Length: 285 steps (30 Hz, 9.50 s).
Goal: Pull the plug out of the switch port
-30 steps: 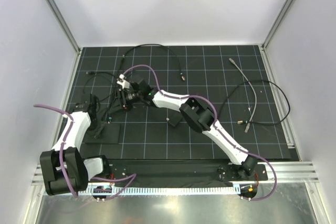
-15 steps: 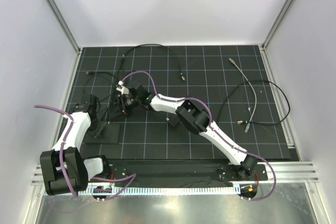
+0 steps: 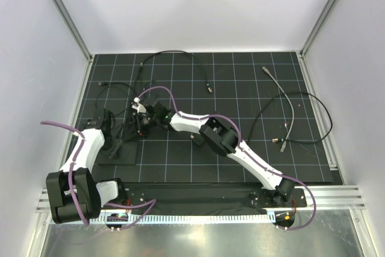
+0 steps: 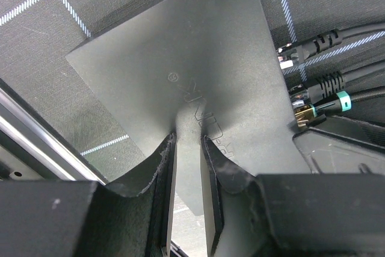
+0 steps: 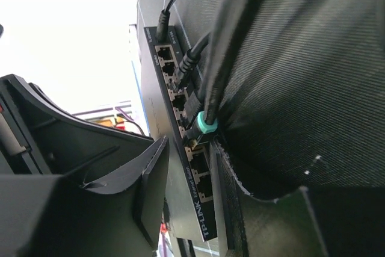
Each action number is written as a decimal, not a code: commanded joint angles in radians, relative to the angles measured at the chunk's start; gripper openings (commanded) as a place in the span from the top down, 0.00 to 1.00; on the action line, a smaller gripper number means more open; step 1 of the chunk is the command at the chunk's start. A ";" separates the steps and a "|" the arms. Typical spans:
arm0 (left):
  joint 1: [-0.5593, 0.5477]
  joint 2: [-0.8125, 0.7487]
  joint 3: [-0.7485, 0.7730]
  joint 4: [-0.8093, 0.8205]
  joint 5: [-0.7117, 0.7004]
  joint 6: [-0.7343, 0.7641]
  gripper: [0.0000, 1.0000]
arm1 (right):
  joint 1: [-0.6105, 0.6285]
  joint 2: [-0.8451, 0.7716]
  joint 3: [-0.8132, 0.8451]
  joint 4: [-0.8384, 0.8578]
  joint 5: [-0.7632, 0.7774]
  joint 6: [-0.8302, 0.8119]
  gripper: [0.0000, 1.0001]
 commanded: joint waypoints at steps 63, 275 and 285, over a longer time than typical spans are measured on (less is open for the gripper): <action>0.006 0.176 -0.003 0.006 -0.038 -0.007 1.00 | -0.103 -0.108 -0.247 0.217 0.408 0.296 0.99; 0.044 -0.175 -0.063 0.253 0.279 0.195 0.61 | -0.064 -0.051 -0.104 -0.059 0.009 0.042 0.57; 0.030 -0.097 -0.055 0.242 0.262 0.192 0.67 | -0.064 -0.007 -0.104 -0.019 0.024 0.119 0.63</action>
